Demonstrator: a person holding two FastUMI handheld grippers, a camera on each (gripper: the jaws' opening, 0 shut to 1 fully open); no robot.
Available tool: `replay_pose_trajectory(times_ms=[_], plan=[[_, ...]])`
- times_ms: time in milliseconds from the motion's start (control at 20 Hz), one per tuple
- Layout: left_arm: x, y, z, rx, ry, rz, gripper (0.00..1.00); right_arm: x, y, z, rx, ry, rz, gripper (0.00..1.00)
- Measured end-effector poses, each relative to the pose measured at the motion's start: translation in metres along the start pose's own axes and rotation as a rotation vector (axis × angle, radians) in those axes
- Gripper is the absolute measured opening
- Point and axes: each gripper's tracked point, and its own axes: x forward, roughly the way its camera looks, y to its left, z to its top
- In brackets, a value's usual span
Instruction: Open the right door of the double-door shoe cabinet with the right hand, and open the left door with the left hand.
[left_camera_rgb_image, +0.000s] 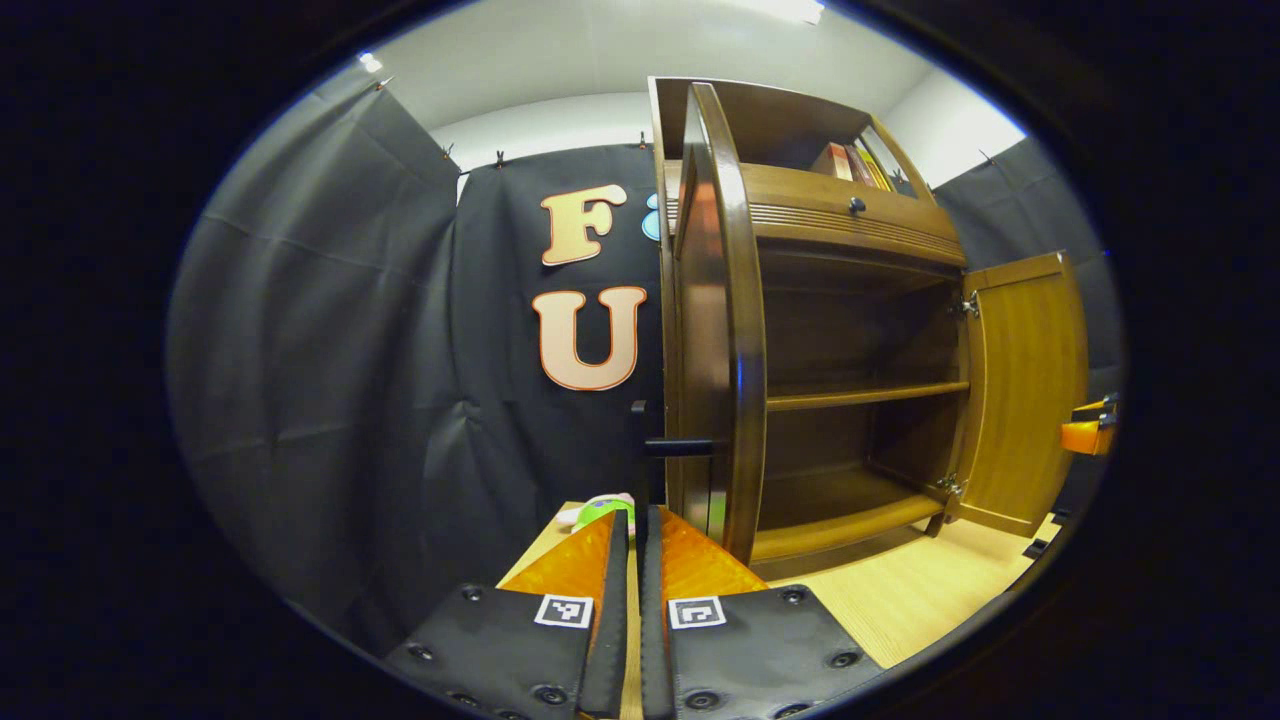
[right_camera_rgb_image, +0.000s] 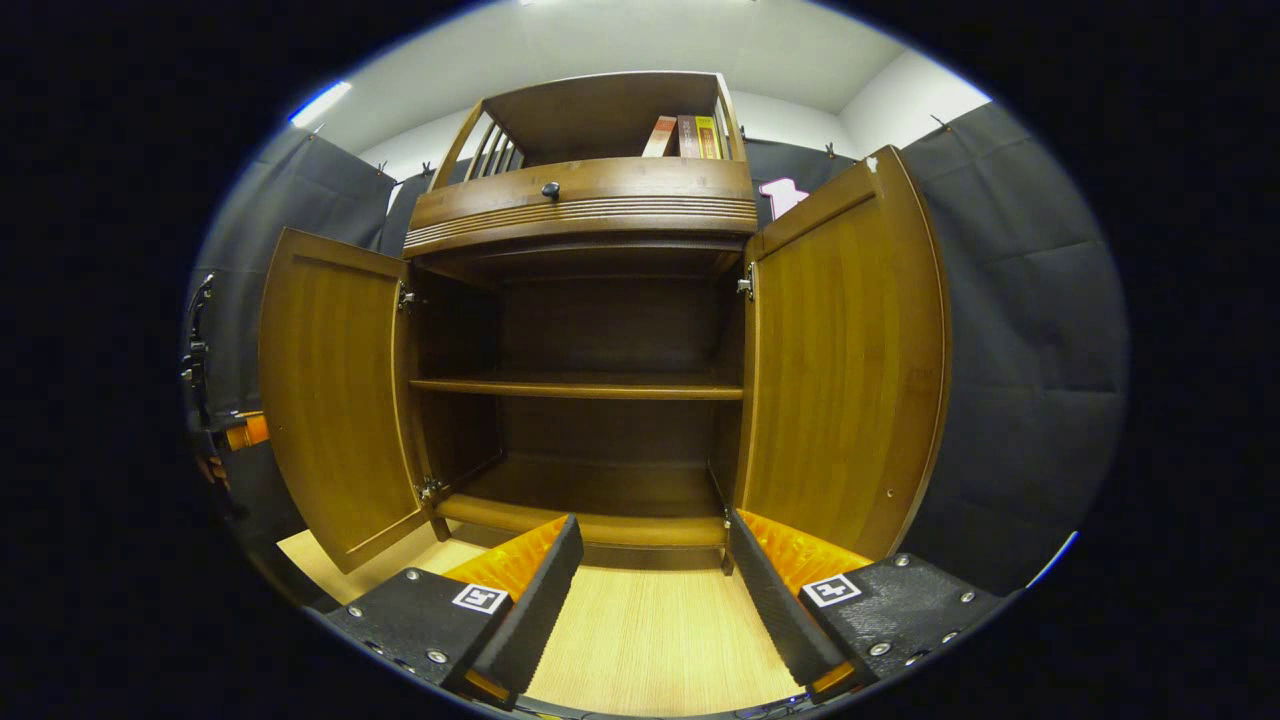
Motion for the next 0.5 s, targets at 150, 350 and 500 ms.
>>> replay_pose_trajectory(times_ms=[150,350,500], plan=[[0.003,0.009,0.000,0.018,0.006,-0.034,0.14,0.000,0.001,0.000,0.000,-0.004,-0.009,1.00],[0.005,0.017,0.000,0.041,0.020,-0.084,0.14,0.000,0.004,0.001,-0.006,-0.005,-0.018,1.00],[-0.008,0.023,-0.012,0.040,0.066,-0.082,0.14,0.002,0.008,0.003,0.002,-0.009,-0.013,1.00]])
